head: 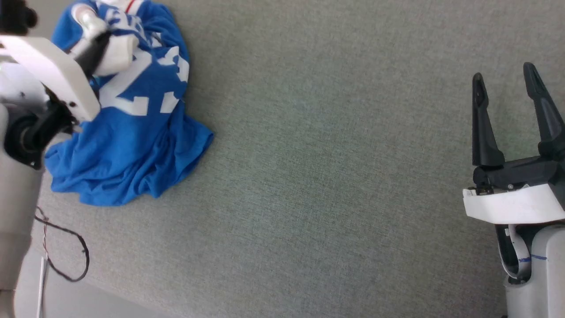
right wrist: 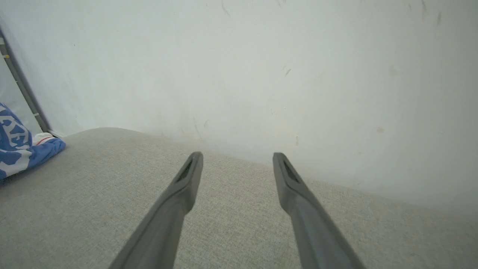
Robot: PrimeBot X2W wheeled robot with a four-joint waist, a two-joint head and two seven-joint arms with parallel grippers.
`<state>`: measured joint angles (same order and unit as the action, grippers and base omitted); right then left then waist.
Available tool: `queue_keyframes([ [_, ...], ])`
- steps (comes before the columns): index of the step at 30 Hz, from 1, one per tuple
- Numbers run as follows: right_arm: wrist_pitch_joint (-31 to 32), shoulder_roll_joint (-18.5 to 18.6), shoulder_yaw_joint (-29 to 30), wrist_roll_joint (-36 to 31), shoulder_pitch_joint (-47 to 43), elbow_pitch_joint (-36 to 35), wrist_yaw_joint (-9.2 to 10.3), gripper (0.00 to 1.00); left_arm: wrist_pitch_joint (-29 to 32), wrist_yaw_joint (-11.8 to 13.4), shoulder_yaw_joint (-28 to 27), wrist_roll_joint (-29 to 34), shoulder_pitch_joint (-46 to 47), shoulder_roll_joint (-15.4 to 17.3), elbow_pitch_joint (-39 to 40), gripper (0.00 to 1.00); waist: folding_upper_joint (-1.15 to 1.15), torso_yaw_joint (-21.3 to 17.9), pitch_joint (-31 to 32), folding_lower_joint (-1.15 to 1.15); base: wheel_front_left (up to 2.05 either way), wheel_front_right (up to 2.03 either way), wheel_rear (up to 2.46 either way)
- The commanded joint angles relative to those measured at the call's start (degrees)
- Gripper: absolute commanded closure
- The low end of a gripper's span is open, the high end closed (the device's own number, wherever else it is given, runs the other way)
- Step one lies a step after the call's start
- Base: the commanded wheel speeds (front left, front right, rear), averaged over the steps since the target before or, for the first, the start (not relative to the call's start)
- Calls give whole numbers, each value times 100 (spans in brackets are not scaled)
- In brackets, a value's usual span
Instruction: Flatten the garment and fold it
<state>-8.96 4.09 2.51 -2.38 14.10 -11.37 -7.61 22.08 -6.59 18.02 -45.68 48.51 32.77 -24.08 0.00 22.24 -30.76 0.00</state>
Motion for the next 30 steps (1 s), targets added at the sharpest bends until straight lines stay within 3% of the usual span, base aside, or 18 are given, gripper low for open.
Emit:
queue_keyframes([
  [1,-61,-18,26,50,9,45,12,0,-65,38,-55,5,10,53,75,100,0,-5,297,0,0,0,0],
  [13,-453,-119,323,448,-125,542,12,0,-442,388,-601,79,562,452,1296,100,0,-354,1026,0,0,0,0],
  [20,-563,-120,534,702,-127,710,12,0,-375,646,-601,89,1337,194,1903,100,0,-742,1319,0,0,0,0],
  [30,-601,-121,935,934,-97,739,12,0,-18,991,-47,153,2260,-619,2483,100,0,-1508,1531,0,0,0,0],
])
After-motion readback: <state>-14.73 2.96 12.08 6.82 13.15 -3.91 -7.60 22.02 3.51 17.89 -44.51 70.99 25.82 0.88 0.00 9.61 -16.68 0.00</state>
